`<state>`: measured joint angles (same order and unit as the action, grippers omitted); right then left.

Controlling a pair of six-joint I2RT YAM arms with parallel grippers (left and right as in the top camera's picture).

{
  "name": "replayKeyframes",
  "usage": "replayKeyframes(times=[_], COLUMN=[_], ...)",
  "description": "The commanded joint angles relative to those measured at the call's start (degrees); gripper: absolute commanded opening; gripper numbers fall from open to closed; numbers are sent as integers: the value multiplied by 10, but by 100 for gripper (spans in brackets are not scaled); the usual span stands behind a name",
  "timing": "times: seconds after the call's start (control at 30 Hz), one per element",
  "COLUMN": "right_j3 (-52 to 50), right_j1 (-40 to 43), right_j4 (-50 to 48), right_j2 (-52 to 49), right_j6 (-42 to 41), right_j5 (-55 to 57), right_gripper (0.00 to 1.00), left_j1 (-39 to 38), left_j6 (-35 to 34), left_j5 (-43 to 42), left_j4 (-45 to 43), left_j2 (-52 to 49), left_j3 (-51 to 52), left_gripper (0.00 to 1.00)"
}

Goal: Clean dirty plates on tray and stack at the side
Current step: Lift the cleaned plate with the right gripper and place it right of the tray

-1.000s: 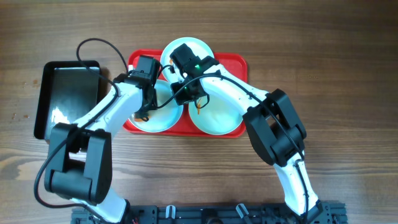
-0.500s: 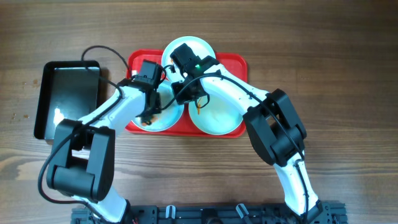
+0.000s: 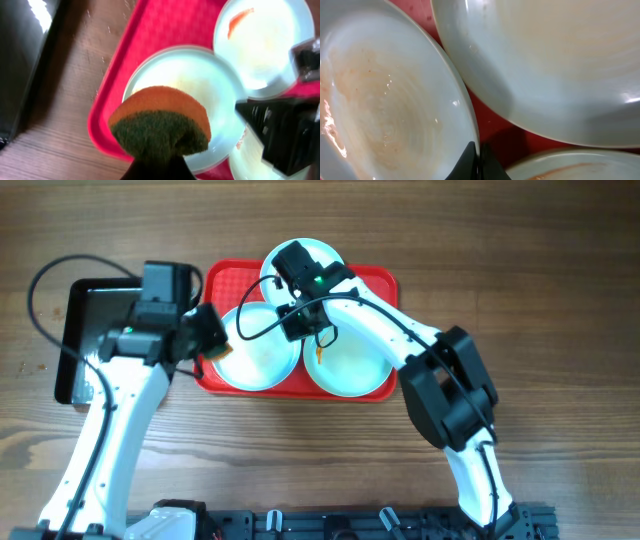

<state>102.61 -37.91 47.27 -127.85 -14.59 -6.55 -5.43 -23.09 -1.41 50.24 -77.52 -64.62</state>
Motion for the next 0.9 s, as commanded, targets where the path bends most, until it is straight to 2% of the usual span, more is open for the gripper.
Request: replayKeyframes(times=[0.0,0.07,0.17,0.37,0.6,0.87], right_j3=[21,22,22,22,22,22], right_j1=[-7,-18,-45,-120,-181,-189], right_j4=[0,-1,-7,-53,-106,-164], right_j2=[75,103,135,141,141,141], right_j6=[45,68,116,212,282,325], right_j5=[105,164,285,539,641,730], right_gripper=[5,4,4,4,4,4], left_j1=[25,25,40,69,69,76], left_j6=[-7,-8,-44,-43,-43,-43], left_j5=[-66,-57,-38,-38,-38,-34], left_j4=[40,47,41,54,62,64], left_j2=[3,-2,-2,-2,-2,-2], left_j3=[-2,-2,-2,-2,-2,-2], left_gripper=[4,4,4,4,4,4])
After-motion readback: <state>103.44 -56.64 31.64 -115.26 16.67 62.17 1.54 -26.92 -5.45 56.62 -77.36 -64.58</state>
